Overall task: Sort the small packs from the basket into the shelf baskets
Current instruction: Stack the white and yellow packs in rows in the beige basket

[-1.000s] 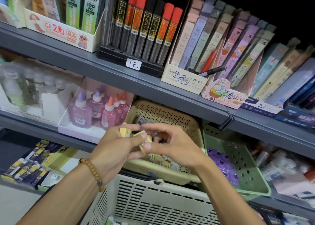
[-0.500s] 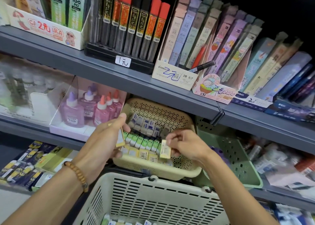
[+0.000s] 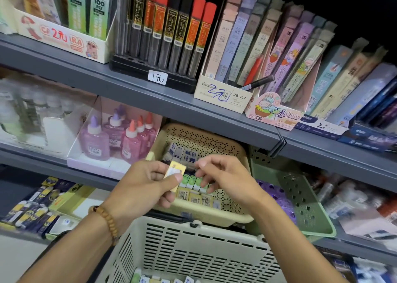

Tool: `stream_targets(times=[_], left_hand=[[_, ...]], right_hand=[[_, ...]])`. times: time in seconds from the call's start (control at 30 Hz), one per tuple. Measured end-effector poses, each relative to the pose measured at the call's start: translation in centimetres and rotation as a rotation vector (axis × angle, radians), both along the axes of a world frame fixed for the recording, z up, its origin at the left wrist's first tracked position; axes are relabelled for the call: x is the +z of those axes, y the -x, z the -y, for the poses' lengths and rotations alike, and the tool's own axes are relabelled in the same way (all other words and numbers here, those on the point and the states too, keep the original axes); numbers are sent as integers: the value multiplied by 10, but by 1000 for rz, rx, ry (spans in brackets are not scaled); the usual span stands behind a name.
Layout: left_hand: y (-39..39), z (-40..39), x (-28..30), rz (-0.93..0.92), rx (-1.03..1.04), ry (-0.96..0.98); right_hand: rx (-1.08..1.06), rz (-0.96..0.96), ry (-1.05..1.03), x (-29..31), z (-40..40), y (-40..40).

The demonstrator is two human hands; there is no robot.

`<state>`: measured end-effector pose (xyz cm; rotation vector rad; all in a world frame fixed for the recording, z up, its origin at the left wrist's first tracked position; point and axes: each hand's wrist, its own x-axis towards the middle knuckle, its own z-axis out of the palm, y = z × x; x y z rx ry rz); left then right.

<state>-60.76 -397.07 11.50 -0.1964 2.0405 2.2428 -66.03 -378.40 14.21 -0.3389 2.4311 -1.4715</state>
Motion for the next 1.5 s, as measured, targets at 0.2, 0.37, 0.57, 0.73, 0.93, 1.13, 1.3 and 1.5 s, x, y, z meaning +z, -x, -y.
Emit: stream_targets(times=[0.2,0.37,0.57,0.73,0.93,1.13,1.3,1.5], left_hand=[[-3,-12,-1,-12,-19,20],[-7,-7,0,-42,47,52],[-19,33,-11,-123,293,137],[-34,44,-21,-140,300,181],[-46,44,-24,-137,317,204],[-100,2,-30,-146,219,154],[-135,-38,-67,-8,26,351],[-112,-64,-133,232,-189,810]], right_hand=[[109,9,104,15,18,-10],[94,49,76,16,19,-4],[12,204,-85,-19,43,20],[27,163,-236,-42,74,25],[-74,-64,-171,-15,55,-3],[-315,-195,95,-3,0,-77],[-480,1,141,-53,-58,-134],[-281,322,-158,-135,-89,-148]])
